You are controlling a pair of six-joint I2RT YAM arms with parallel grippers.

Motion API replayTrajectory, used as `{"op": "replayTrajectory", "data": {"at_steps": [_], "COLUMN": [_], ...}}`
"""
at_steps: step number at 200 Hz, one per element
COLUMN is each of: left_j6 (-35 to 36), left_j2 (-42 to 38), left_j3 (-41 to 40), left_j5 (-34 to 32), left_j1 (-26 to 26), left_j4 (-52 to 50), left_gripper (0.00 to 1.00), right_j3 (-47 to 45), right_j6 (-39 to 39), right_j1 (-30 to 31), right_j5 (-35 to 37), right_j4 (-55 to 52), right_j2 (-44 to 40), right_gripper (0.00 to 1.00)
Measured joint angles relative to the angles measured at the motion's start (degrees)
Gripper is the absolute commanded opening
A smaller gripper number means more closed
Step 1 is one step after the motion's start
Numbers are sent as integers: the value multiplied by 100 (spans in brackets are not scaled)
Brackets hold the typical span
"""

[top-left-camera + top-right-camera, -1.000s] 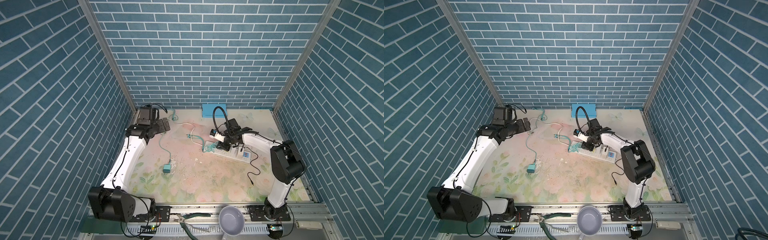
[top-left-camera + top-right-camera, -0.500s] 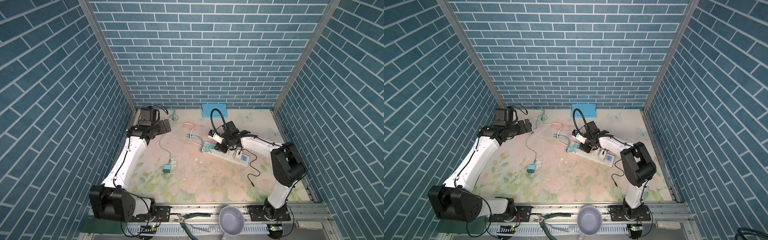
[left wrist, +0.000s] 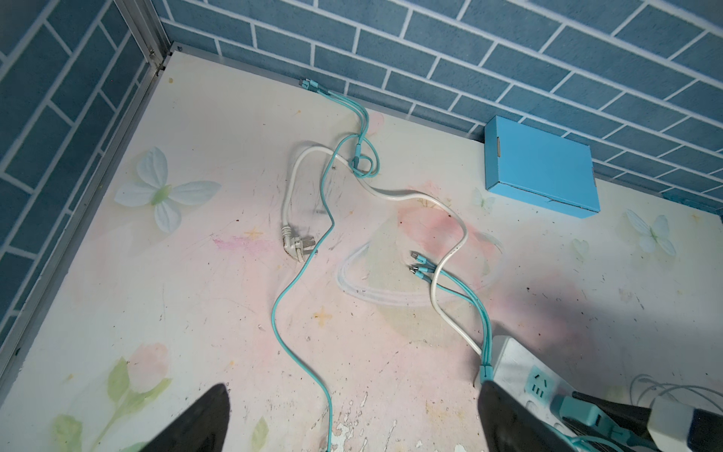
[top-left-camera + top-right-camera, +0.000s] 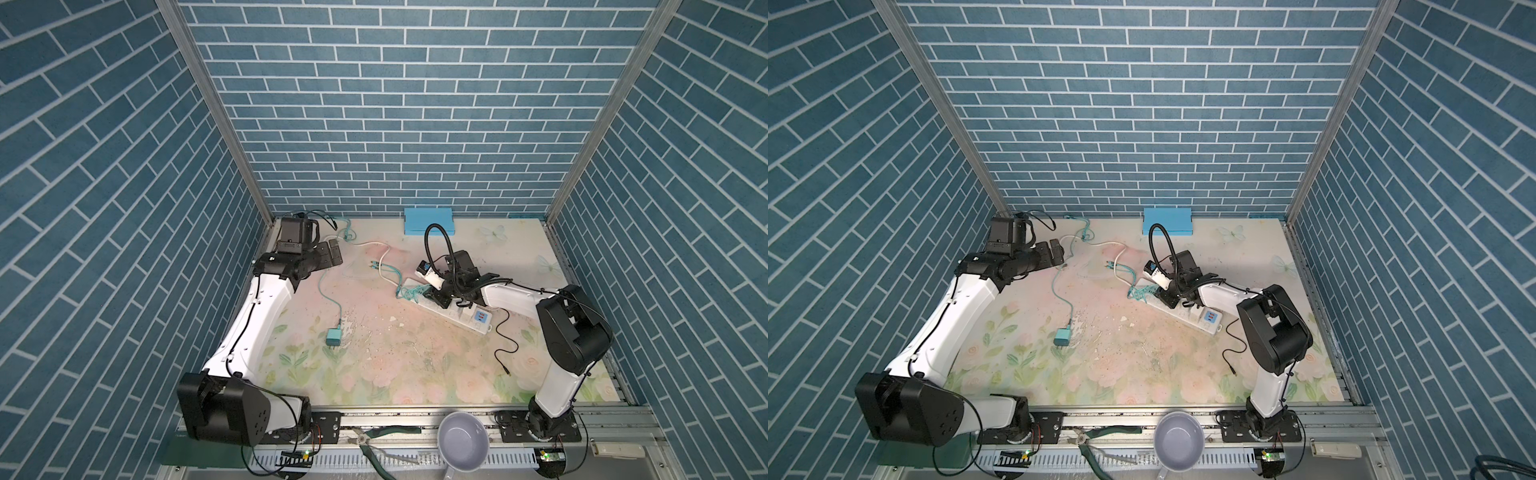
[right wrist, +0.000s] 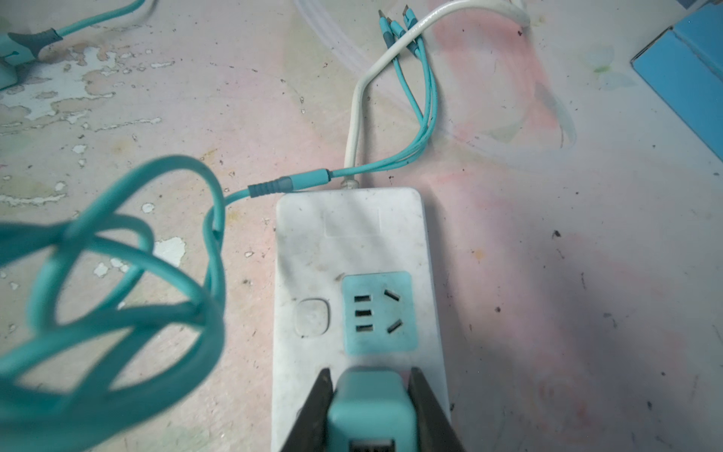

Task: Insert plugs into power strip
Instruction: Insert the plug into the socket.

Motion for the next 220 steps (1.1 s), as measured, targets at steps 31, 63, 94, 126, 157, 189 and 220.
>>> {"op": "replayTrajectory", "data": {"at_steps": [31,63,94,126,157,189,220], "left_j6": [2,4,-24,-39,-155,-422,-702], "left_j2": [-50,42,555,1246,1401,1202,907], "left_j3": [-4,-4,140,275,275,-35,-776], "left_j5": [-2,35,166,205,234,293,308], "left_j1": [0,0,-2,-181,-568,-778,-876], "left_j4": [0,-28,-431,-1119,-1679,-1847,-2013], "left_gripper": [100,100,100,100,100,100,100], "right_j3": [144,398,538,1167,1497,1488,1436], "right_j6": [103,157,323,562,699,811,909], "right_j1": [11,31,-46,-162,-201,-201,-201], "right_j5": [52,247,201,94,63,-92,-90], "right_j4": [-229,-776,-1519,-2092,-2374,-2542,-2323], "right_j2": [24,44,44,44,-24,-483,-1189], "right_gripper": [16,45,60,66,68,68,68]}}
